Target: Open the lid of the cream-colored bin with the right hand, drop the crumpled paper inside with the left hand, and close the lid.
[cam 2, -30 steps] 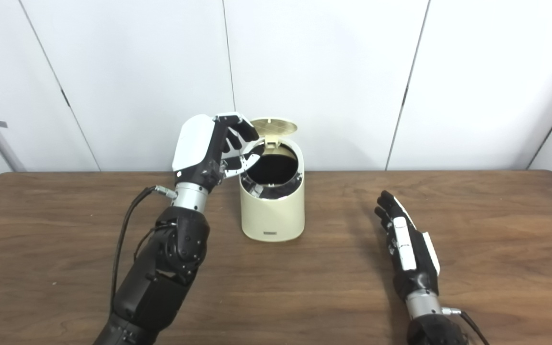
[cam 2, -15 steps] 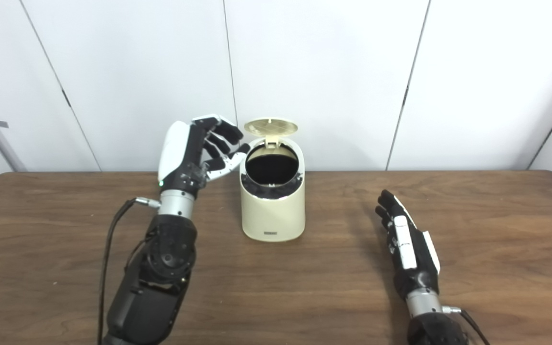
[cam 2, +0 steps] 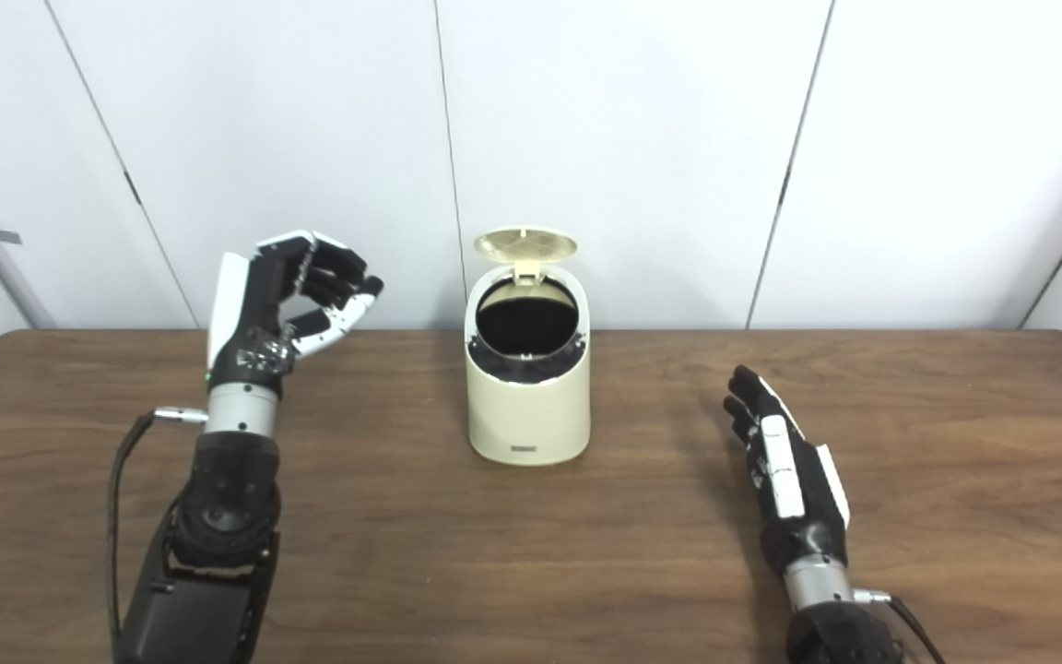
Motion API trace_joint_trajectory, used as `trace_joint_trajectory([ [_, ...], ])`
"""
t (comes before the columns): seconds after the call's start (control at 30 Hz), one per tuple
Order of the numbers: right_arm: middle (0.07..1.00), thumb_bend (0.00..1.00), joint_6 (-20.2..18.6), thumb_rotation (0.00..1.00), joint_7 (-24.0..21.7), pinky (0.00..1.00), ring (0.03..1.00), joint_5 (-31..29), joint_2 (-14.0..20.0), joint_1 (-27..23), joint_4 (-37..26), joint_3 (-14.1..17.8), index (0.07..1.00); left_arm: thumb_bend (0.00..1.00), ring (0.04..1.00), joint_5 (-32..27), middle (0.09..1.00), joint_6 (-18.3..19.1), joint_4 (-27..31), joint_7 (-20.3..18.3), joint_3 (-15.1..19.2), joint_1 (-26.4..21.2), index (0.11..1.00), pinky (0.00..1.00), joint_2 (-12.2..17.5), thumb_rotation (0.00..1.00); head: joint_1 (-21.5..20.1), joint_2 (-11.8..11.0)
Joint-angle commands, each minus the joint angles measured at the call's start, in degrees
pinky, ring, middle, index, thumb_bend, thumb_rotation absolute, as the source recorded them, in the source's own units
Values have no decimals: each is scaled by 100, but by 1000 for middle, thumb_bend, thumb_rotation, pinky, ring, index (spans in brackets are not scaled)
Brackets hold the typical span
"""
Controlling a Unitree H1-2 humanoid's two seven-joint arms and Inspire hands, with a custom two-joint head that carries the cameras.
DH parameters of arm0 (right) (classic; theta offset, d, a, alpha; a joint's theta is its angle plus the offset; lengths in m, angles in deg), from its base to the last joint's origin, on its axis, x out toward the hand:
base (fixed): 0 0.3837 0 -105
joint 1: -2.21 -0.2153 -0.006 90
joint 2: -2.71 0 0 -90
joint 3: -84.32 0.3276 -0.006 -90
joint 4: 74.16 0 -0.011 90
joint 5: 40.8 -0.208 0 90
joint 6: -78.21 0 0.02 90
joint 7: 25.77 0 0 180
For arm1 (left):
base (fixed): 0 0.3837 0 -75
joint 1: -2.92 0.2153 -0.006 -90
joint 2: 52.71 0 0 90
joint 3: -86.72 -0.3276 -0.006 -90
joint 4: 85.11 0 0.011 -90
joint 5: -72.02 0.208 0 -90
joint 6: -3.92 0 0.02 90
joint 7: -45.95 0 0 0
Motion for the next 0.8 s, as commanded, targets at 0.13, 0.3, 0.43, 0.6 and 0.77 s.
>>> trace_joint_trajectory([
  [0.13, 905, 460, 119, 892, 7, 971, 912, -31, -112, 240, 180, 9, 871, 478, 472, -291, 512, -132, 139, 184, 240, 20, 465, 376, -39, 0, 9, 1],
  [0.3, 891, 439, 150, 868, 21, 967, 909, -71, -146, 246, 171, 49, 866, 478, 466, -580, 515, -270, 125, 125, 417, 226, 481, 360, 34, 0, -31, -14],
  [0.43, 894, 437, 145, 886, -11, 974, 912, -52, -128, 267, 121, 31, 875, 501, 459, -532, 497, -359, 137, 132, 439, 486, 495, 440, 188, 0, -44, -1],
  [0.6, 891, 437, 187, 880, -22, 969, 907, -90, -118, 249, 159, 63, 880, 513, 507, -724, 483, -491, 134, 69, 448, 733, 509, 449, 246, 0, -65, -9],
  [0.77, 890, 440, 129, 884, -25, 952, 904, -89, -100, 291, 68, 69, 880, 500, 625, -1364, 669, -403, 256, -312, 494, 941, 501, 556, 250, 71, -50, 36],
])
